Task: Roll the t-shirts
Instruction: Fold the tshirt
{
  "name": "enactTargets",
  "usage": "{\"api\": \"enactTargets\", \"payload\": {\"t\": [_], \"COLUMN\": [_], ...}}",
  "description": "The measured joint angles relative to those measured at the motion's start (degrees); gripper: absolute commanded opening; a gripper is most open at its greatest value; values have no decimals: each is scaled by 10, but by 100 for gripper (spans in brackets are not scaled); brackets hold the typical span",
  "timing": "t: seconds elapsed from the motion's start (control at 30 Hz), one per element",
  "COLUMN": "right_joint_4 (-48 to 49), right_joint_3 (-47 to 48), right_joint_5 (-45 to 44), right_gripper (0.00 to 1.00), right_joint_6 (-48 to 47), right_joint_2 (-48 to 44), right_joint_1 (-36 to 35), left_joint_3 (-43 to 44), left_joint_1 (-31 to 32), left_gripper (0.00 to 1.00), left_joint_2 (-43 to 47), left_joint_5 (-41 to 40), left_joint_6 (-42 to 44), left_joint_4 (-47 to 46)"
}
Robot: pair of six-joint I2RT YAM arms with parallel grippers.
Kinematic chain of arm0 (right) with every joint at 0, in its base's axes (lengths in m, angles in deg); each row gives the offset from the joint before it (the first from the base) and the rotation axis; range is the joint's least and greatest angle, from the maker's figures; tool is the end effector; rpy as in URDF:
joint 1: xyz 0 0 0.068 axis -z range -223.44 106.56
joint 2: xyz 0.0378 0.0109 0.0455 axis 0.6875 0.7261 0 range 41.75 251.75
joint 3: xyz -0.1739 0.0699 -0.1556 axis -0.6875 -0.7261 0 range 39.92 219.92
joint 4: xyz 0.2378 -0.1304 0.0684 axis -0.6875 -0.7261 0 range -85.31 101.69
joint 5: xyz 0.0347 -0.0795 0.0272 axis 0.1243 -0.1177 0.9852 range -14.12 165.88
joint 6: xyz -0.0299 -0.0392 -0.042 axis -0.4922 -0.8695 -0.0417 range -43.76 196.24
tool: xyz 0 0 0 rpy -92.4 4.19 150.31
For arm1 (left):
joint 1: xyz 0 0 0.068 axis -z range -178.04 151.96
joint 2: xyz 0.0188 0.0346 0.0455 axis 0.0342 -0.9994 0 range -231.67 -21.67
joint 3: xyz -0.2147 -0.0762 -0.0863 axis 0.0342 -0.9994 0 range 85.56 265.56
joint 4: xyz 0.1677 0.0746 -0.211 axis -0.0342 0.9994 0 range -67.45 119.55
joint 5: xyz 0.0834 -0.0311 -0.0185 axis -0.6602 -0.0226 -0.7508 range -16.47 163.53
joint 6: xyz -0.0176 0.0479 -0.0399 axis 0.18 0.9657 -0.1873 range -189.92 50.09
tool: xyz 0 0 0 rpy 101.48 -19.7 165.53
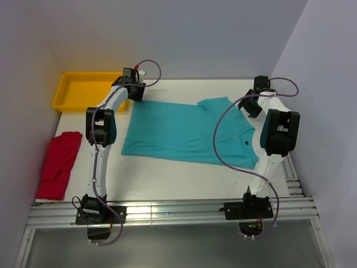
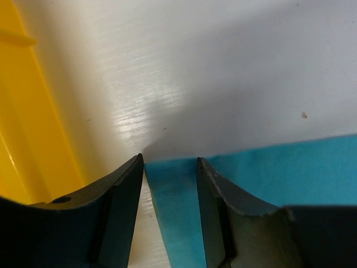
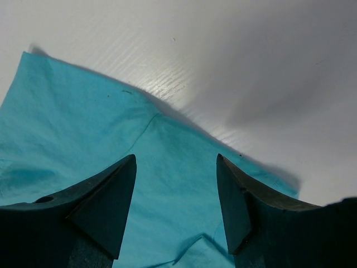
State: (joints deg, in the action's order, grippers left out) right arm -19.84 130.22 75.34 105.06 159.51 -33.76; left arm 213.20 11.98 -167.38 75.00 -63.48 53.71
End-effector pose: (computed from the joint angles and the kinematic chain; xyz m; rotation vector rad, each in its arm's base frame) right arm 0.4487 -0.0769 0.1448 0.8616 2.4575 0.1082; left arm 0.5554 -0.0995 0.1258 0.3593 2.4039 -0.0596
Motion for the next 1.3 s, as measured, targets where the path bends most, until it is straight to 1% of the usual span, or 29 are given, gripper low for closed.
{"api": "enactTargets", "payload": {"t": [0.1, 0.17, 0.2, 0.27, 0.37, 0.47, 0.5, 0.57, 0.6, 0.67, 0.7, 0.77, 0.97, 1.3], "right_joint_4": [2, 3, 2, 3, 5, 4, 3, 5, 7, 11, 13, 17, 25, 24], "right_joint_3": [-2, -7, -7, -7, -7, -7, -7, -6, -6, -6, -5, 3, 66, 201], "right_joint_5": [0, -1, -1, -1, -3, -7, -6, -5, -3, 2, 7, 17, 43, 105], "right_gripper": [66, 66, 66, 66, 66, 66, 66, 66, 66, 66, 66, 66, 68, 68], "right_joint_6": [0, 0, 0, 0, -2, -3, -4, -5, -6, -9, -11, -16, -34, -82], "right_joint_2": [-7, -17, -22, -29, -37, -37, -37, -37, -37, -37, -36, -30, 18, 129], "right_joint_1": [2, 3, 3, 3, 3, 3, 3, 3, 3, 3, 4, 4, 5, 5], "left_joint_3": [-28, -64, -78, -89, -86, -77, -73, -65, -65, -67, -70, -91, -148, -172], "left_joint_1": [0, 0, 0, 0, 0, -1, -2, -3, -5, -7, -8, -8, -11, -11], "left_gripper": [50, 49, 46, 45, 40, 31, 24, 20, 13, 9, 3, 0, 0, 0], "left_joint_2": [15, 34, 44, 51, 51, 50, 49, 45, 45, 46, 47, 58, 88, 118], "left_joint_5": [-2, -3, -2, 1, 2, 2, 1, 2, 2, 4, 7, 11, 33, 52], "left_joint_6": [-2, -2, -3, -3, -3, -3, -3, -2, -3, -2, -2, 0, 4, 29], "left_joint_4": [-17, -31, -31, -26, -18, -1, 6, 15, 16, 14, 11, -8, -52, -89]}}
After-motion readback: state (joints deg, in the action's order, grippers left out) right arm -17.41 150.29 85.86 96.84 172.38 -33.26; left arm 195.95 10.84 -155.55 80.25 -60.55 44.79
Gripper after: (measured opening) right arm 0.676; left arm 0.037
